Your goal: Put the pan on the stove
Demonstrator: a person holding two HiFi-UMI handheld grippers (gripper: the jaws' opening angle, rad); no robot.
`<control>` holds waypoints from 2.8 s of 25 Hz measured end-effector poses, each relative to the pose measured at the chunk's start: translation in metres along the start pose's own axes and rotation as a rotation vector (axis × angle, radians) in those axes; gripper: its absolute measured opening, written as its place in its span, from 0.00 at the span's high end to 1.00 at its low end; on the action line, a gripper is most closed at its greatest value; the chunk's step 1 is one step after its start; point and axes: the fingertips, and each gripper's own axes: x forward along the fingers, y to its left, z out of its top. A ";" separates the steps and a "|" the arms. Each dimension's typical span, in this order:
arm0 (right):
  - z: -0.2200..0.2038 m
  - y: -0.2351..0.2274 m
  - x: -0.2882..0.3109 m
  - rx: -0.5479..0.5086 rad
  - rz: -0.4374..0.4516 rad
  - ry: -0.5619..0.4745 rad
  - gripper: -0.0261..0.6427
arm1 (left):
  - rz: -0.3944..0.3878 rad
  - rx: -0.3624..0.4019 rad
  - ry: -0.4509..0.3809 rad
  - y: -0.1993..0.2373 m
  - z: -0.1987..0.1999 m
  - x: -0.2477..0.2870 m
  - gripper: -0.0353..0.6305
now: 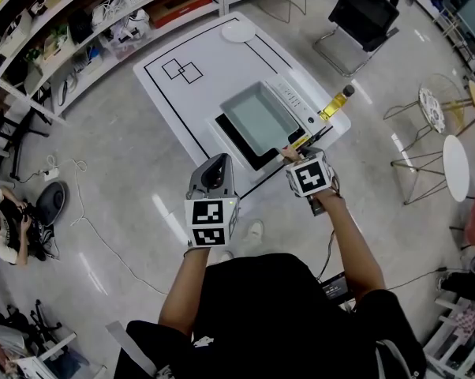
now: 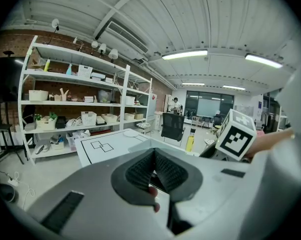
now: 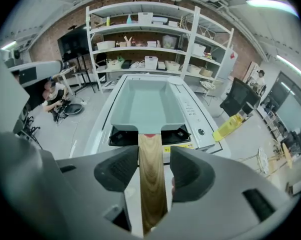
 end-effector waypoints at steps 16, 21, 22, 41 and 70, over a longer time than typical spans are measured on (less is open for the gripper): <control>0.035 0.023 -0.099 0.176 -0.133 -0.311 0.89 | -0.076 0.067 -0.049 -0.013 0.011 -0.060 0.93; 0.036 0.040 -0.133 0.204 -0.163 -0.394 0.94 | -0.101 0.097 -0.069 -0.021 0.014 -0.085 0.93; 0.036 0.044 -0.138 0.209 -0.165 -0.412 0.94 | -0.104 0.100 -0.075 -0.021 0.015 -0.090 0.93; -0.018 0.138 -0.234 0.313 -0.207 -0.612 0.96 | -0.184 0.174 -0.120 -0.048 -0.009 -0.201 0.93; -0.081 0.132 -0.312 0.304 -0.251 -0.714 0.96 | -0.203 0.171 -0.178 -0.117 0.003 -0.249 0.93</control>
